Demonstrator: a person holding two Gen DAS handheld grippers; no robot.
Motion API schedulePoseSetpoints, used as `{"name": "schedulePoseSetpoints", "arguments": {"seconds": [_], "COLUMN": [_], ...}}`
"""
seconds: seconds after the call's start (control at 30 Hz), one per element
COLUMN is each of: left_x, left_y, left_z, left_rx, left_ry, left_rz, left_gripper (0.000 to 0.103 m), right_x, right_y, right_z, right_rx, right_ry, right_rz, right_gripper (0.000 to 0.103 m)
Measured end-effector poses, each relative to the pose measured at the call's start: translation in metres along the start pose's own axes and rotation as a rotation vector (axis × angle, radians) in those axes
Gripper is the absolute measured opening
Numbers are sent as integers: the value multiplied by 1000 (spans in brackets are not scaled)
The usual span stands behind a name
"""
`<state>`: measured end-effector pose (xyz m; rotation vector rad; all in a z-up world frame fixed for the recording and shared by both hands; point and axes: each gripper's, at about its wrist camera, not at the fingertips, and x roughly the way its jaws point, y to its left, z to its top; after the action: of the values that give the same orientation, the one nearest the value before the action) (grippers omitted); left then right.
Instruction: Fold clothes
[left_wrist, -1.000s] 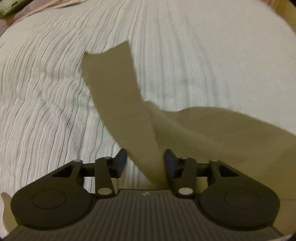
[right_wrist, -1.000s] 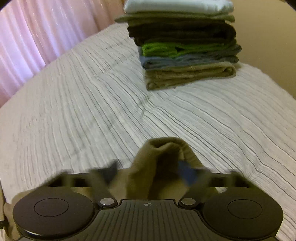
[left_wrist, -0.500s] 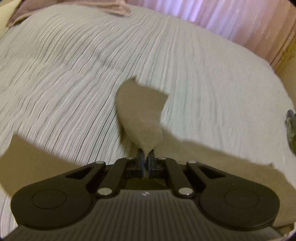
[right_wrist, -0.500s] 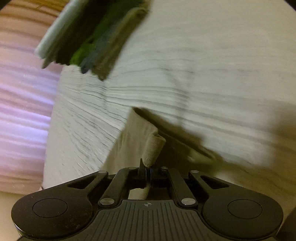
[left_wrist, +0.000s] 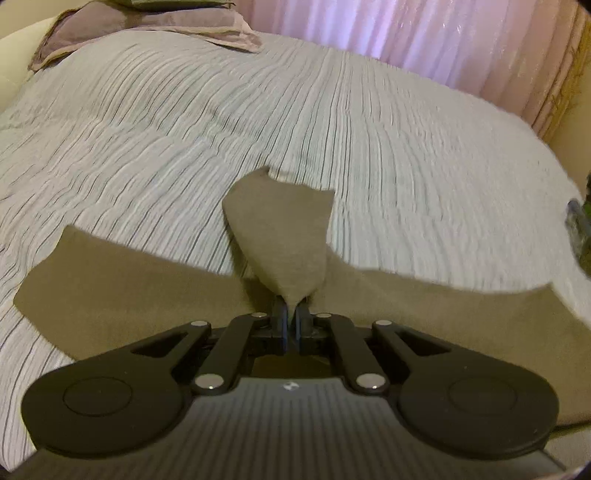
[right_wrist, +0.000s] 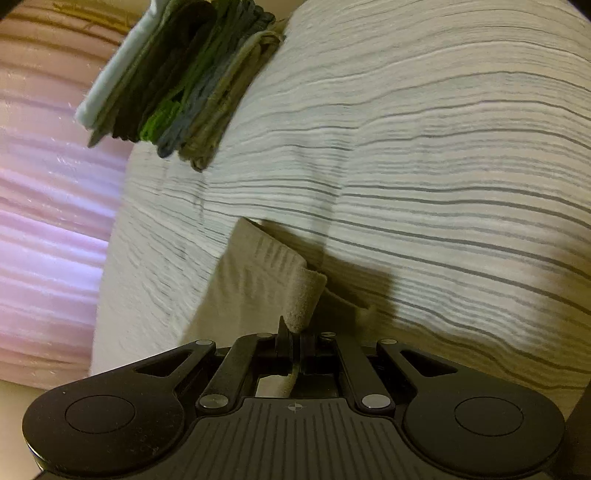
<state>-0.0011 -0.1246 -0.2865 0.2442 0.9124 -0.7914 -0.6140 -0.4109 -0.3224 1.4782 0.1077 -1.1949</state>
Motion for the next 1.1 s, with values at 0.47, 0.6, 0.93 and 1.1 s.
{"name": "schedulePoseSetpoints", "arguments": {"seconds": [0.47,0.6,0.93,1.1], "left_x": [-3,24,151,75], "left_y": [-24,-51,-76,11], "left_z": [23,57,98,102], "left_rx": [201,336,418,6], "left_ry": [37,2,166,-74], "left_rz": [154,139,141,120], "left_gripper": [44,48,2,2], "right_x": [15,19,25,27], "right_y": [3,5,9,14], "right_z": [-2,-3,-2,-1], "right_rx": [-16,-11,-24,-55], "right_ry": [39,39,51,71], "right_rz": [-76,-96,-127,-148], "right_gripper": [24,24,24,24]}}
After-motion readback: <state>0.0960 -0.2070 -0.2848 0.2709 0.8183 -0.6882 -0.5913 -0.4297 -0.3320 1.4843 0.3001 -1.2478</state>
